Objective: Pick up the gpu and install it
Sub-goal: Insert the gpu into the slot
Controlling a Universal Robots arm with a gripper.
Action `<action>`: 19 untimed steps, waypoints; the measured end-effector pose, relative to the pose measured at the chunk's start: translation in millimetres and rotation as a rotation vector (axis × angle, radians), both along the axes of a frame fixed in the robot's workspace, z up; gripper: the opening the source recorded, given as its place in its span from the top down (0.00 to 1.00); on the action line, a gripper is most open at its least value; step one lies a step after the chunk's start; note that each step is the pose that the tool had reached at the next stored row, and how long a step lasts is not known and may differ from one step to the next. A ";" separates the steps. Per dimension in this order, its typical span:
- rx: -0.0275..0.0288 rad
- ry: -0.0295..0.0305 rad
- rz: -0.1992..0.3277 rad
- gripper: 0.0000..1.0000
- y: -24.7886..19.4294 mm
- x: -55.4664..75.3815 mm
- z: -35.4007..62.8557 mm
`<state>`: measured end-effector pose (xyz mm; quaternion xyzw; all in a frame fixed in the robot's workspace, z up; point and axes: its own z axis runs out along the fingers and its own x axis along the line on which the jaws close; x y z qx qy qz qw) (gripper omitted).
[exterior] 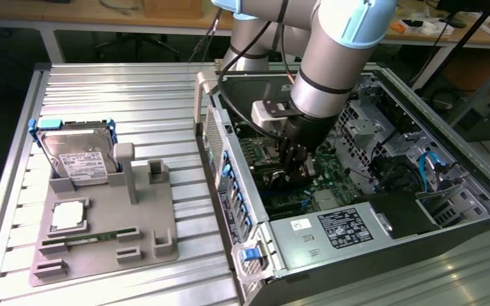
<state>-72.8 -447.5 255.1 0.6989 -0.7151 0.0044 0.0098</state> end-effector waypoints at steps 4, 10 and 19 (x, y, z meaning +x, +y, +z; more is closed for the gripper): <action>-0.0005 0.0002 0.000 0.73 -0.1 0.0 -2.8; -0.0001 0.0001 0.000 0.73 0.0 0.0 -4.6; 0.0000 0.0000 0.000 0.73 0.0 0.0 -4.7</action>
